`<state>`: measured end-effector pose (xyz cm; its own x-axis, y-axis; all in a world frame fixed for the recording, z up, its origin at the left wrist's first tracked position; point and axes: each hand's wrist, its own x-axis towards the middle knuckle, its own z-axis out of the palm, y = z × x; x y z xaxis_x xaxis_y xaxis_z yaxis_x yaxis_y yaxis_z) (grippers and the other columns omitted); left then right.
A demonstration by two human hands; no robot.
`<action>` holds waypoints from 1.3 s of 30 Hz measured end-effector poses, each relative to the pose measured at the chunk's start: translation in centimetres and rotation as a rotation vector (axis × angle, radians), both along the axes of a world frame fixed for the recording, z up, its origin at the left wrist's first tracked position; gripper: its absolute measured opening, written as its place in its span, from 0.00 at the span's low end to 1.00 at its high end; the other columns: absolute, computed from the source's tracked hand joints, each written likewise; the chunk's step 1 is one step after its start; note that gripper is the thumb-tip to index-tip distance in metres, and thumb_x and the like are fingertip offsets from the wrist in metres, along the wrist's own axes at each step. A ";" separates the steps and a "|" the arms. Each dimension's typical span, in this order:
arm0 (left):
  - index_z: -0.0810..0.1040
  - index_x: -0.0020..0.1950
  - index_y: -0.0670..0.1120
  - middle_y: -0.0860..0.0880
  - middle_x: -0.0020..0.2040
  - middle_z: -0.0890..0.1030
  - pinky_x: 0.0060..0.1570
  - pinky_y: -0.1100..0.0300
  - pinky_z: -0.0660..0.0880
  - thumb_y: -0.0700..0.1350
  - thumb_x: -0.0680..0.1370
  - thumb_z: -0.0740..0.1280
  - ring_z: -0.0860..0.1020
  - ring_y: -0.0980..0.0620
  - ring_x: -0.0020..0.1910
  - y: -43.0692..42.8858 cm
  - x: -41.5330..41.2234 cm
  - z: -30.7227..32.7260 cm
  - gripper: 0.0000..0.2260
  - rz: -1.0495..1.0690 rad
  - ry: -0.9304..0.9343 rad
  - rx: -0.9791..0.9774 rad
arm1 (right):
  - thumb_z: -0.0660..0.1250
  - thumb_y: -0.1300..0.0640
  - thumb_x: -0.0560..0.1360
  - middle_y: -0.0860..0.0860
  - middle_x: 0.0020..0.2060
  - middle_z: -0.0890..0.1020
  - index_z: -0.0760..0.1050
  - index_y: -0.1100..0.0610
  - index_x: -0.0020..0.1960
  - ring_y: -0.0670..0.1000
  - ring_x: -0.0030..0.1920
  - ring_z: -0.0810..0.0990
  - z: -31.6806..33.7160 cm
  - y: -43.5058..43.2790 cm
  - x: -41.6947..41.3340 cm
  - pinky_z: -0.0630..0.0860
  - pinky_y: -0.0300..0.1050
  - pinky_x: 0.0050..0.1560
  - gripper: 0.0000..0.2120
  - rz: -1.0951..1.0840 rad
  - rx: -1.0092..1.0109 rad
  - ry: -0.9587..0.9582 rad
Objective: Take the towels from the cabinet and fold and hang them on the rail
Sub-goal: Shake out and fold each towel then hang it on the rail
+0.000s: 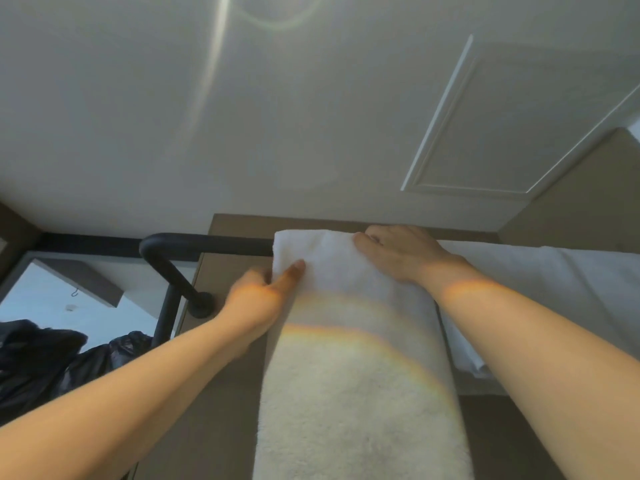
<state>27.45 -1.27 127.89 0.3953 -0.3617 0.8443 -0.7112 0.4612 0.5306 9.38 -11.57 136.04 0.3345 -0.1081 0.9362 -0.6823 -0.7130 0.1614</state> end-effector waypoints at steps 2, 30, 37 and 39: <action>0.75 0.56 0.45 0.46 0.49 0.83 0.35 0.61 0.78 0.64 0.76 0.64 0.83 0.50 0.41 -0.2 -0.5 0.3 0.23 -0.122 0.115 0.067 | 0.49 0.41 0.81 0.58 0.57 0.80 0.70 0.54 0.39 0.57 0.58 0.76 0.2 0.0 -0.2 0.62 0.45 0.47 0.21 -0.007 0.010 0.014; 0.79 0.49 0.42 0.45 0.46 0.83 0.48 0.48 0.80 0.54 0.71 0.75 0.81 0.45 0.44 1.7 -2.4 1.5 0.17 0.046 0.083 -0.285 | 0.64 0.48 0.77 0.55 0.33 0.73 0.65 0.56 0.32 0.58 0.38 0.74 -5.6 -0.8 -2.8 0.63 0.47 0.34 0.19 0.347 0.289 -0.579; 0.73 0.53 0.48 0.45 0.51 0.78 0.50 0.51 0.75 0.51 0.73 0.74 0.77 0.43 0.49 1.7 -2.5 5.8 0.15 0.244 -0.131 -0.389 | 0.62 0.47 0.78 0.60 0.54 0.81 0.77 0.61 0.52 0.62 0.55 0.79 -1.7 -0.3 -1.4 0.69 0.48 0.46 0.17 0.212 0.172 -0.662; 0.76 0.50 0.49 0.46 0.54 0.79 0.56 0.51 0.74 0.53 0.75 0.72 0.77 0.43 0.53 1.4 -2.1 7.1 0.10 0.344 -0.157 -0.278 | 0.65 0.49 0.77 0.59 0.56 0.81 0.73 0.59 0.58 0.62 0.57 0.79 -0.9 0.0 -1.3 0.72 0.50 0.50 0.16 0.222 0.119 -0.725</action>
